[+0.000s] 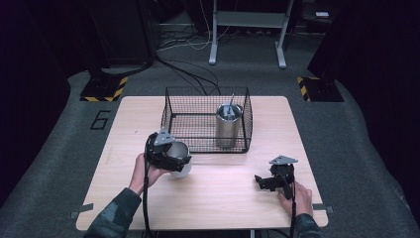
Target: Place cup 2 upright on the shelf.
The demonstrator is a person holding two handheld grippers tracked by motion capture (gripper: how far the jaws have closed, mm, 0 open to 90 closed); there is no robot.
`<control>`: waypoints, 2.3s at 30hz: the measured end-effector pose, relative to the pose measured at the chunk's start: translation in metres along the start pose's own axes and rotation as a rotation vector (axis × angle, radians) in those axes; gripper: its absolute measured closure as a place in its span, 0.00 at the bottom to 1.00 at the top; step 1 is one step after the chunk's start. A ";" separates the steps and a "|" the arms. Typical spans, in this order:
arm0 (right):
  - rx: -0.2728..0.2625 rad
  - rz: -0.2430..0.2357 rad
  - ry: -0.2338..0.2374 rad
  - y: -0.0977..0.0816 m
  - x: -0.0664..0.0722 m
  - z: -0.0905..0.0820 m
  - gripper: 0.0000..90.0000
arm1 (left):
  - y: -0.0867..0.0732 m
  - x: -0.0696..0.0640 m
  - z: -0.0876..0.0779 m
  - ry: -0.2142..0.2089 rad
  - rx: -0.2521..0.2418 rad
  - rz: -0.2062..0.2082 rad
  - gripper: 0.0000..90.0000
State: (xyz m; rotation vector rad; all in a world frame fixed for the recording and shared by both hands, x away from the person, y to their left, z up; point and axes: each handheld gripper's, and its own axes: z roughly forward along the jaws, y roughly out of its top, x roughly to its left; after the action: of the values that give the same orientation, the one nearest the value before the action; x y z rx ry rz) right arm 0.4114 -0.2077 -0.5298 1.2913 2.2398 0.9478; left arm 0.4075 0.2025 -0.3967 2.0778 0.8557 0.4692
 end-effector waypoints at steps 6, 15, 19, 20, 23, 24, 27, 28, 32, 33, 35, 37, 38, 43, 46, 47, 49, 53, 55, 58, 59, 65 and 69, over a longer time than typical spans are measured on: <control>0.000 0.000 0.000 0.000 0.000 0.000 0.00 | 0.008 0.000 -0.007 -0.017 -0.013 0.008 0.07; 0.000 -0.004 0.003 0.000 0.000 0.000 0.00 | 0.023 0.002 -0.015 -0.016 -0.013 0.022 0.07; -0.003 -0.006 0.003 0.000 -0.001 0.000 0.00 | 0.031 0.002 -0.018 -0.019 -0.014 0.037 0.07; -0.004 -0.007 0.004 0.000 -0.001 0.000 0.00 | 0.034 0.002 -0.018 -0.021 -0.021 0.039 0.07; -0.007 -0.010 0.006 0.000 -0.001 0.001 0.00 | 0.039 0.002 -0.019 -0.038 -0.023 0.051 0.07; -0.008 -0.012 0.007 0.000 -0.001 0.001 0.00 | 0.040 0.001 -0.018 -0.037 -0.029 0.053 0.07; 0.001 -0.017 0.010 0.000 -0.002 0.000 0.00 | 0.044 0.000 -0.019 -0.044 -0.036 0.055 0.07; -0.001 -0.016 0.010 0.000 -0.002 0.000 0.00 | 0.045 0.000 -0.018 -0.044 -0.036 0.055 0.07; -0.001 -0.016 0.009 0.000 -0.002 0.001 0.00 | 0.052 0.001 -0.020 -0.042 -0.035 0.064 0.07; -0.001 -0.017 0.010 0.000 -0.002 0.001 0.00 | 0.054 0.001 -0.020 -0.039 -0.037 0.067 0.07; -0.001 -0.018 0.011 0.001 -0.002 0.001 0.00 | 0.058 0.002 -0.022 -0.034 -0.037 0.072 0.07; -0.001 -0.018 0.012 0.001 -0.002 0.001 0.00 | 0.063 0.003 -0.023 -0.026 -0.045 0.069 0.07; -0.001 -0.019 0.012 0.001 -0.002 0.001 0.00 | 0.064 0.004 -0.023 -0.025 -0.046 0.076 0.07; -0.003 -0.019 0.012 0.001 -0.002 0.001 0.00 | 0.075 0.011 -0.020 -0.013 -0.047 0.078 0.07; -0.003 -0.019 0.013 0.001 -0.002 0.001 0.00 | 0.080 0.015 -0.017 -0.004 -0.044 0.078 0.07; -0.003 -0.019 0.013 0.001 -0.002 0.001 0.00 | 0.081 0.016 -0.016 -0.006 -0.045 0.080 0.07; -0.003 -0.019 0.013 0.001 -0.002 0.001 0.00 | 0.085 0.017 -0.014 -0.006 -0.039 0.079 0.07; -0.003 -0.020 0.013 0.001 -0.002 0.001 0.00 | 0.090 0.020 -0.010 0.001 -0.040 0.083 0.07; -0.003 -0.020 0.013 0.001 -0.002 0.001 0.00 | 0.092 0.021 -0.008 0.003 -0.037 0.091 0.07; -0.003 -0.020 0.013 0.001 -0.002 0.001 0.00 | 0.096 0.023 -0.006 0.002 -0.029 0.081 0.07; -0.003 -0.021 0.014 0.001 -0.002 0.001 0.00 | 0.097 0.023 -0.004 0.009 -0.035 0.085 0.07; -0.003 -0.020 0.013 0.001 -0.002 0.001 0.00 | 0.105 0.029 0.001 0.019 -0.031 0.084 0.07; -0.003 -0.021 0.014 0.001 -0.002 0.001 0.00 | 0.112 0.033 0.007 0.018 -0.032 0.071 0.07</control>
State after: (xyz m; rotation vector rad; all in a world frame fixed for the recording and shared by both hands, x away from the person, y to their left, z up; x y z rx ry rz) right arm 0.4134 -0.2091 -0.5300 1.2613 2.2575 0.9552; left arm 0.4800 0.1739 -0.3097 2.0825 0.7816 0.5371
